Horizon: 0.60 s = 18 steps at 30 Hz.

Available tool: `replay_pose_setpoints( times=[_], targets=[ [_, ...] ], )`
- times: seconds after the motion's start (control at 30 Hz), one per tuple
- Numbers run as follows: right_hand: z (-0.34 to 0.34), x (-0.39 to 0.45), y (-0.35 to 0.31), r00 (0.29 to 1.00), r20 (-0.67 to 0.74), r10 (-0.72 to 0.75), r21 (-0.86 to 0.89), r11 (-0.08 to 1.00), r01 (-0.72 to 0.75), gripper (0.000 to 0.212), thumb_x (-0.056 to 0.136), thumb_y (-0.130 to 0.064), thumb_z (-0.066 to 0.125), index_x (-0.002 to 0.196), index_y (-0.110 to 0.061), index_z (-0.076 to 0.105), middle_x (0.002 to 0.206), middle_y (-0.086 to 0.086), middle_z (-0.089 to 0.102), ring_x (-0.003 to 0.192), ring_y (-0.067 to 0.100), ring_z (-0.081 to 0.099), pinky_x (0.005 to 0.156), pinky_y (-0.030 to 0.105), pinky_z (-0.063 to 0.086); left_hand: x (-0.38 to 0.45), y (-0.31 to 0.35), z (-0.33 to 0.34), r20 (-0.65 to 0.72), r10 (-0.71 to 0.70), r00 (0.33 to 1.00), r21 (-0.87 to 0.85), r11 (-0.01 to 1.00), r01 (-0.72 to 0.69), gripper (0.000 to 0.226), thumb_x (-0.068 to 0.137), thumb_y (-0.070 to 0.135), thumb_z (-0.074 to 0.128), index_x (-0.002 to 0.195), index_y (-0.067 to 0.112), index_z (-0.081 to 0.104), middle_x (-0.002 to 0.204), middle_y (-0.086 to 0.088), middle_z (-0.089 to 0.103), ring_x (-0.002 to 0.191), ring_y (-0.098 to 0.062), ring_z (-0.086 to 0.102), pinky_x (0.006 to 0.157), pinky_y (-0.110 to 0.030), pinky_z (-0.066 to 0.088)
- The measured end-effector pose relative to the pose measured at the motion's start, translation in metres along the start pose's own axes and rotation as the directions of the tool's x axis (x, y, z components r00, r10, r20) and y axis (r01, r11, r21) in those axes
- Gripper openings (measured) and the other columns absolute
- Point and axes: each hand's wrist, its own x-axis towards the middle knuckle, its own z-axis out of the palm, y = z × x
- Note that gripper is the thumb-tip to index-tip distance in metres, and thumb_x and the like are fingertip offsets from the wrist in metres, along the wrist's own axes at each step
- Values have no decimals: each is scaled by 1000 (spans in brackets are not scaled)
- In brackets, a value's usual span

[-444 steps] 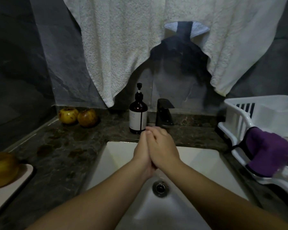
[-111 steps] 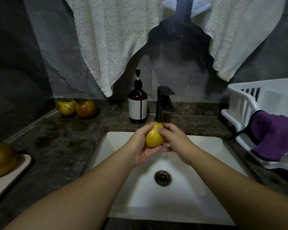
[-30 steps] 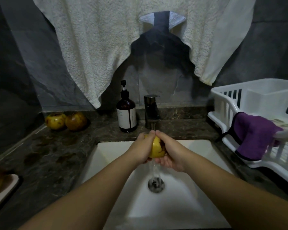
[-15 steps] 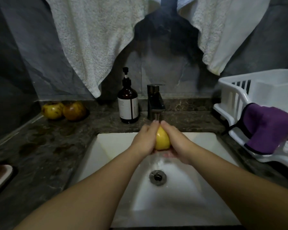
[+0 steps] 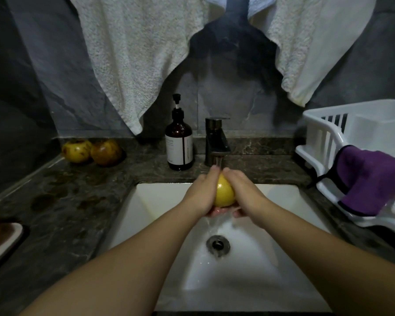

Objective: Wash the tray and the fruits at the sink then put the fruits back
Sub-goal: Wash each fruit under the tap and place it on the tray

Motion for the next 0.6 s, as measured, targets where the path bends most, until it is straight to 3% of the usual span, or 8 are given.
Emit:
replay_pose_setpoints(
  times=[0.1, 0.17, 0.27, 0.33, 0.4, 0.5, 0.6],
  targets=[
    [2, 1, -3, 999, -49, -3, 31, 1000, 5, 50, 92, -74, 45, 120, -35, 54, 112, 7, 65, 89, 26, 73, 60, 33, 56, -1, 1, 3, -44, 88, 995, 23, 996, -87, 60, 90, 80, 35, 120, 33, 60, 113, -5, 68, 100, -25, 69, 93, -48, 58],
    [1, 2, -3, 993, -89, -84, -31, 996, 81, 43, 92, -70, 49, 120, -37, 53, 113, 4, 63, 95, 23, 67, 71, 39, 56, -3, 4, 4, -4, -3, 1000, -68, 998, 3, 61, 94, 79, 33, 119, 30, 61, 112, -12, 70, 92, -28, 72, 80, -41, 60],
    [0, -1, -3, 995, 38, 89, 80, 993, -91, 50, 92, -77, 42, 120, -37, 51, 107, 12, 71, 82, 26, 74, 54, 29, 51, -2, 4, 3, -26, 50, 998, 39, 998, -49, 56, 97, 77, 36, 120, 32, 57, 112, -9, 67, 95, -28, 71, 76, -43, 63],
    [1, -1, -2, 996, 35, 87, 56, 994, -89, 54, 92, -77, 43, 123, -34, 52, 101, 15, 73, 68, 24, 73, 47, 23, 44, -2, 2, 1, -44, 71, 997, 76, 995, -68, 52, 98, 76, 36, 121, 33, 56, 110, -7, 67, 92, -27, 72, 71, -40, 62],
    [1, 0, -3, 999, -24, 25, -3, 1000, -25, 49, 94, -73, 44, 126, -36, 51, 109, 10, 67, 75, 23, 71, 47, 22, 43, -3, 3, 0, -22, 9, 1000, 8, 1000, -9, 55, 99, 75, 35, 126, 31, 54, 114, -10, 67, 96, -29, 71, 76, -41, 63],
    [2, -2, -5, 999, -43, -1, -1, 1000, 1, 45, 97, -71, 41, 122, -36, 54, 110, 7, 67, 84, 24, 72, 50, 25, 46, 0, 4, 1, -14, 44, 999, 37, 998, -44, 53, 100, 73, 35, 124, 31, 57, 113, -9, 68, 97, -29, 71, 85, -49, 63],
    [-1, -2, -5, 991, -91, -98, -31, 995, 95, 37, 98, -64, 47, 121, -37, 57, 113, 1, 64, 95, 20, 65, 61, 29, 47, -2, 6, 1, 14, 16, 1000, -19, 1000, -16, 54, 99, 75, 33, 120, 32, 59, 107, -12, 71, 83, -26, 72, 78, -42, 61]
  ],
)
